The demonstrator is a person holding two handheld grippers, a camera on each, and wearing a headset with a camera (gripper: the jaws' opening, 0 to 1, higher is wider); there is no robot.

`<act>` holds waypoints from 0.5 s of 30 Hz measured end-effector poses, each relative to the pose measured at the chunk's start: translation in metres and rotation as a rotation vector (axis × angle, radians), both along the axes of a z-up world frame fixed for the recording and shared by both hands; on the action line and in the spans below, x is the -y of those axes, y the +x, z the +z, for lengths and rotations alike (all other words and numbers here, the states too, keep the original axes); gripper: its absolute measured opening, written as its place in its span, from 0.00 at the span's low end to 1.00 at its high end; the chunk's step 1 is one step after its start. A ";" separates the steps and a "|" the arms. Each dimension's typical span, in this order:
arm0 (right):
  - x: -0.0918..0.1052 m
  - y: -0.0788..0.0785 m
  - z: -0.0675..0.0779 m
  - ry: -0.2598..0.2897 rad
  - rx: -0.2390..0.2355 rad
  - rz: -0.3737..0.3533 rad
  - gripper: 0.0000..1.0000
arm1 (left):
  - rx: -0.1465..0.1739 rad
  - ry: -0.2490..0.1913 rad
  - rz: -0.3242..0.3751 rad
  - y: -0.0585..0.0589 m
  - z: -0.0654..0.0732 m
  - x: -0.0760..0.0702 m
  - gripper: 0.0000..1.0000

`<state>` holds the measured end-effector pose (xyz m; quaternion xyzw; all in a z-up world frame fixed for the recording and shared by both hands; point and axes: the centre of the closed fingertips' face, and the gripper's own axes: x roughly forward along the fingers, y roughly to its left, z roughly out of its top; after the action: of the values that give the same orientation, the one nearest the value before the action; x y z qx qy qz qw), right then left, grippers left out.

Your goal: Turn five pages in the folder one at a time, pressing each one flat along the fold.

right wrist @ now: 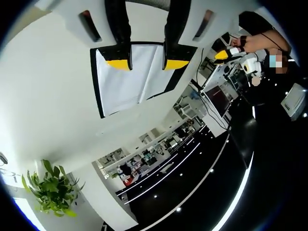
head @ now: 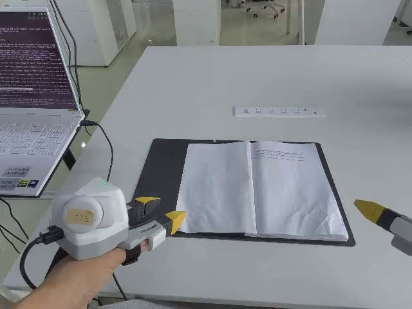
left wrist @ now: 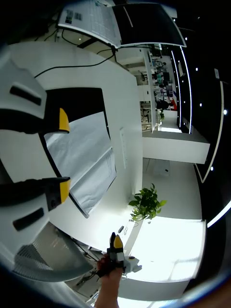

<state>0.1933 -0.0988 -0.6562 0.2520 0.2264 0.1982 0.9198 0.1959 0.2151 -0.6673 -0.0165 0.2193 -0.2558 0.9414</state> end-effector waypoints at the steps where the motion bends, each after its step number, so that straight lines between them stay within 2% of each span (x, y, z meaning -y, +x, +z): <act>1: 0.002 -0.002 0.000 -0.005 0.003 -0.006 0.24 | -0.003 -0.006 0.004 -0.003 0.003 0.000 0.37; 2: 0.004 -0.004 0.002 -0.015 0.014 -0.012 0.25 | -0.006 -0.023 0.026 -0.006 0.008 -0.003 0.38; 6: 0.011 -0.010 0.006 -0.027 0.027 -0.042 0.27 | -0.006 -0.026 0.041 -0.016 0.019 -0.007 0.43; 8: 0.015 -0.012 0.008 -0.036 0.035 -0.061 0.28 | -0.015 -0.016 0.045 -0.022 0.022 -0.010 0.45; 9: 0.016 -0.014 0.010 -0.038 0.039 -0.069 0.27 | -0.032 -0.022 0.054 -0.025 0.023 -0.012 0.47; 11: 0.017 -0.017 0.013 -0.054 0.051 -0.075 0.28 | -0.032 -0.041 0.068 -0.031 0.028 -0.014 0.48; 14: 0.016 -0.020 0.014 -0.058 0.053 -0.068 0.27 | -0.044 -0.022 0.065 -0.037 0.028 -0.017 0.49; 15: 0.015 -0.021 0.012 -0.077 0.048 -0.061 0.28 | -0.046 -0.019 0.061 -0.038 0.028 -0.017 0.50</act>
<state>0.1719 -0.1142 -0.6442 0.2184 0.2039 0.1670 0.9396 0.1577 0.2320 -0.6394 -0.0378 0.2377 -0.2285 0.9433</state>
